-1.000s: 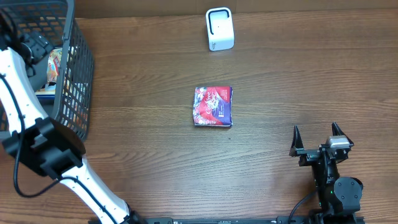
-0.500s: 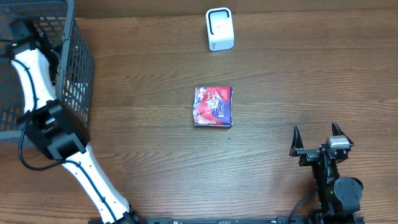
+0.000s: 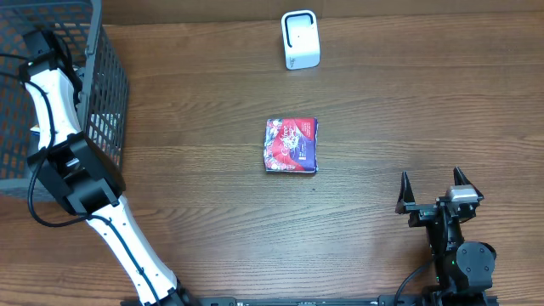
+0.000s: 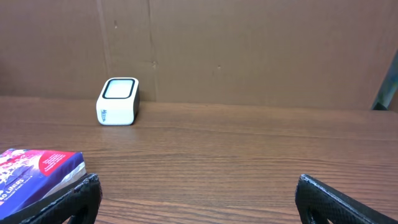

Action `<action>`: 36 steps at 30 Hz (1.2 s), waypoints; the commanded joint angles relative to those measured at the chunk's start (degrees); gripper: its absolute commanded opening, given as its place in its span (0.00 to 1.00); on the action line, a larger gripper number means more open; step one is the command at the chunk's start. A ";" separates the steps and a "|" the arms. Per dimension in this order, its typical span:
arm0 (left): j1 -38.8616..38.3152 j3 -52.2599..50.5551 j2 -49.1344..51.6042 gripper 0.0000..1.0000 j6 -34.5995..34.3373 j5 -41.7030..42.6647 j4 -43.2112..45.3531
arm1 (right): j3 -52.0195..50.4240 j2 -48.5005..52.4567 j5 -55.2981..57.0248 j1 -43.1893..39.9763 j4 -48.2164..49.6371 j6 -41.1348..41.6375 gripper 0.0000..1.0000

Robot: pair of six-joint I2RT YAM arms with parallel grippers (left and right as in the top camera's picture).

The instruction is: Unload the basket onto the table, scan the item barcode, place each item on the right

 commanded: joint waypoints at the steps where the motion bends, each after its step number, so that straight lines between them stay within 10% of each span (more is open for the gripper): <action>1: 0.76 -0.24 3.78 1.00 0.11 -2.84 0.35 | -0.59 -0.52 -0.26 -0.28 0.37 0.22 1.00; 10: 0.63 -0.28 7.50 0.98 -2.58 -17.09 -3.78 | -0.59 -0.52 -0.26 -0.28 0.37 0.22 1.00; 12: 0.76 -0.28 7.52 0.85 -2.43 -16.65 -4.35 | -0.59 -0.52 -0.26 -0.28 0.37 0.22 1.00; 17: 0.83 -0.28 7.48 0.04 -2.43 -10.99 -5.29 | -0.59 -0.52 -0.26 -0.28 0.37 0.22 1.00; 27: 0.74 1.60 3.87 0.04 -1.92 1.90 -7.65 | -0.59 -0.52 -0.26 -0.28 0.37 0.22 1.00; 36: 2.29 2.89 -7.61 0.04 2.75 36.50 -2.19 | -0.59 -0.52 -0.26 -0.28 0.37 0.24 1.00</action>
